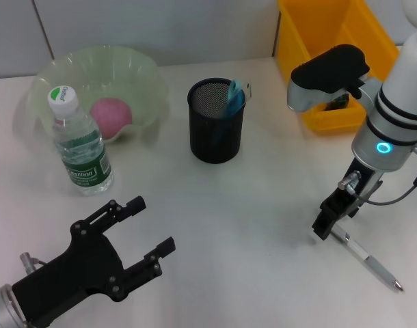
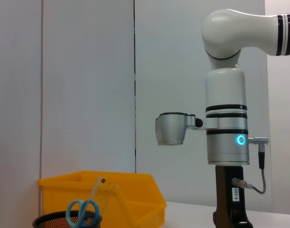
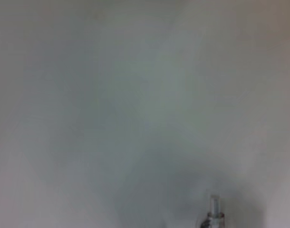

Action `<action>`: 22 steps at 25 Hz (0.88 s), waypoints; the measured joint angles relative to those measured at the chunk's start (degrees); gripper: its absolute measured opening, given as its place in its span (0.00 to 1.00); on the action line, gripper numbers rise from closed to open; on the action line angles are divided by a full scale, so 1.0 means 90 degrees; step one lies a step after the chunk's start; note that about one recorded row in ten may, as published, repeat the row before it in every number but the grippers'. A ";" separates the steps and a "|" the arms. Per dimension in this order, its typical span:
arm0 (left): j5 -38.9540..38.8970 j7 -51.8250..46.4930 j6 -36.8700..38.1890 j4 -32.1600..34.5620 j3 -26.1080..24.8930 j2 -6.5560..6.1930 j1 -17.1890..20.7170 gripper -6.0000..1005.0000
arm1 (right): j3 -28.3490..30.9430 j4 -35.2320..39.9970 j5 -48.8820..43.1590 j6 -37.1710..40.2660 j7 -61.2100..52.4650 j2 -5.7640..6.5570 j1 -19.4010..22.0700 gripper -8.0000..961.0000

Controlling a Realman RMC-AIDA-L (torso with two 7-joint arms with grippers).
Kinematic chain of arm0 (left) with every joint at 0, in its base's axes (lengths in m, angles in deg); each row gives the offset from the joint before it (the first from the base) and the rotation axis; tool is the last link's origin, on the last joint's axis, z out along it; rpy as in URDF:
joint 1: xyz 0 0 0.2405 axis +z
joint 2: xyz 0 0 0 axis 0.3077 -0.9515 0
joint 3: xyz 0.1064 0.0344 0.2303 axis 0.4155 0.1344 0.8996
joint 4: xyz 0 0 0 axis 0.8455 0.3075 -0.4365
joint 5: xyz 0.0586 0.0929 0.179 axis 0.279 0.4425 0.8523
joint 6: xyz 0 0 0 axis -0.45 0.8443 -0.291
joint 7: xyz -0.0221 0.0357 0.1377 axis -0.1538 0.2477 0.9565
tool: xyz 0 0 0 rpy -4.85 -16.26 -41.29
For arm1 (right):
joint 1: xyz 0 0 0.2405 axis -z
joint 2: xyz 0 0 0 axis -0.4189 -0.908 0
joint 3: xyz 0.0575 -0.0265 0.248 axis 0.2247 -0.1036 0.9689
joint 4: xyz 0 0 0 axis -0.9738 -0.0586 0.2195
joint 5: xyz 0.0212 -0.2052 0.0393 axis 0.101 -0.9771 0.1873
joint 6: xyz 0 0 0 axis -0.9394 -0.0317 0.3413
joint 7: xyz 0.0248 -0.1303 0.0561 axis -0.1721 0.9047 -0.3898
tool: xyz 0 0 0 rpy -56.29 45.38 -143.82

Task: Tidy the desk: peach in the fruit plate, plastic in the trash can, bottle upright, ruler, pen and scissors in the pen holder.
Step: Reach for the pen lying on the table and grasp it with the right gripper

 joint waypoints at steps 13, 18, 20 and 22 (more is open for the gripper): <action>0.0000 0.0000 0.0009 0.0000 0.0000 0.0000 0.0000 0.74 | -0.0012 -0.0140 -0.0016 -0.0016 -0.0010 0.0000 -0.0075 0.56; 0.0000 0.0000 0.0010 0.0000 0.0000 0.0000 0.0000 0.74 | -0.0019 -0.0224 -0.0039 -0.0016 -0.0010 0.0000 -0.0136 0.52; 0.0000 0.0000 0.0010 0.0000 0.0000 0.0000 0.0004 0.74 | -0.0023 -0.0240 -0.0041 -0.0017 -0.0010 0.0000 -0.0150 0.52; 0.0000 0.0000 0.0010 0.0000 0.0000 0.0000 0.0005 0.74 | -0.0027 -0.0276 -0.0042 -0.0022 -0.0010 0.0000 -0.0159 0.52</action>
